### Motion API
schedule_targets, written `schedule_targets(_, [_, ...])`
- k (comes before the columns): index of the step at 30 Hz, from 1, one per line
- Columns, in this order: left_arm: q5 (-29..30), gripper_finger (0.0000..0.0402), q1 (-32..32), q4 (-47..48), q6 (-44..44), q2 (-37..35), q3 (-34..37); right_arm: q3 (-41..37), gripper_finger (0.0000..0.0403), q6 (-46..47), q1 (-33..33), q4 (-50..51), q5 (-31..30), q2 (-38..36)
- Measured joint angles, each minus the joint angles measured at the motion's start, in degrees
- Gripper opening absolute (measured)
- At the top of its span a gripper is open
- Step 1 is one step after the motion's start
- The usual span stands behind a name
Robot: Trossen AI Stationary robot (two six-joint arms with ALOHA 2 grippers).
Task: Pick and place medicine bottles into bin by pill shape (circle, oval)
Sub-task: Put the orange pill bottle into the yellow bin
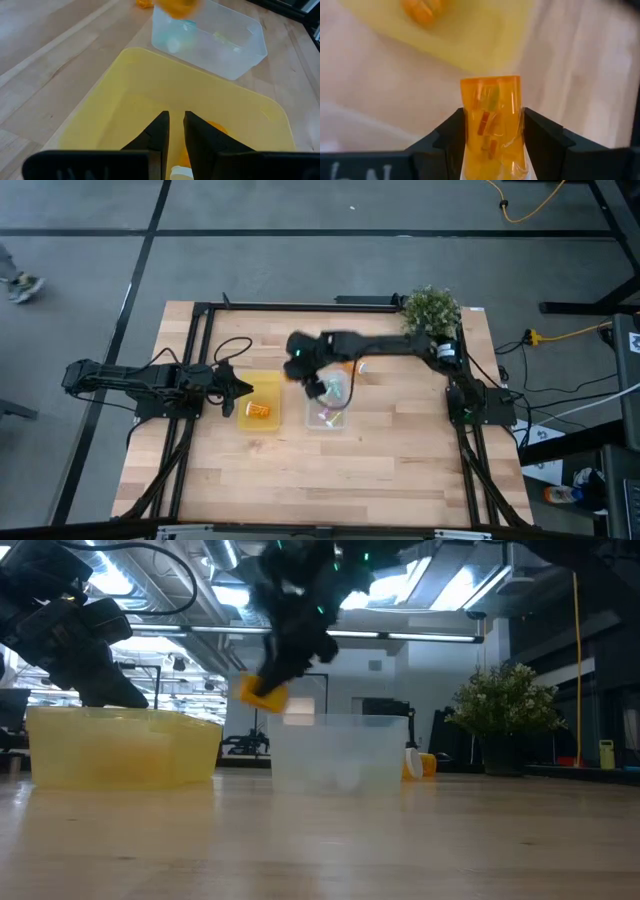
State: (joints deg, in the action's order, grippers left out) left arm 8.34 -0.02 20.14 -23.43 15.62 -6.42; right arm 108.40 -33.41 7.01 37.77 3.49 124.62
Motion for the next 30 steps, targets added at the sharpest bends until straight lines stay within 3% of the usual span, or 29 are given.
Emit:
schedule_targets(3, [0.00, 0.0050, -0.01, 0.00, -0.01, 0.00, -0.02, 0.04, 0.0173, -0.07, -3.82, -6.51, -1.59, 0.00])
schedule_targets(11, [-0.02, 0.0050, -0.01, -0.02, -0.03, 0.02, 0.00, 0.11, 0.0173, -0.07, -9.50, -18.84, 1.16, 3.04])
schedule_targets(21, [-0.04, 0.0050, -0.01, -0.11, -0.04, 0.02, 0.00, 0.09, 0.0174, -2.00, -11.79, -24.31, -0.82, 6.25])
schedule_targets(30, [-0.04, 0.0050, 0.01, -0.09, -0.04, 0.02, 0.00, 0.07, 0.0228, -1.28, -12.12, -27.75, -0.86, 6.29])
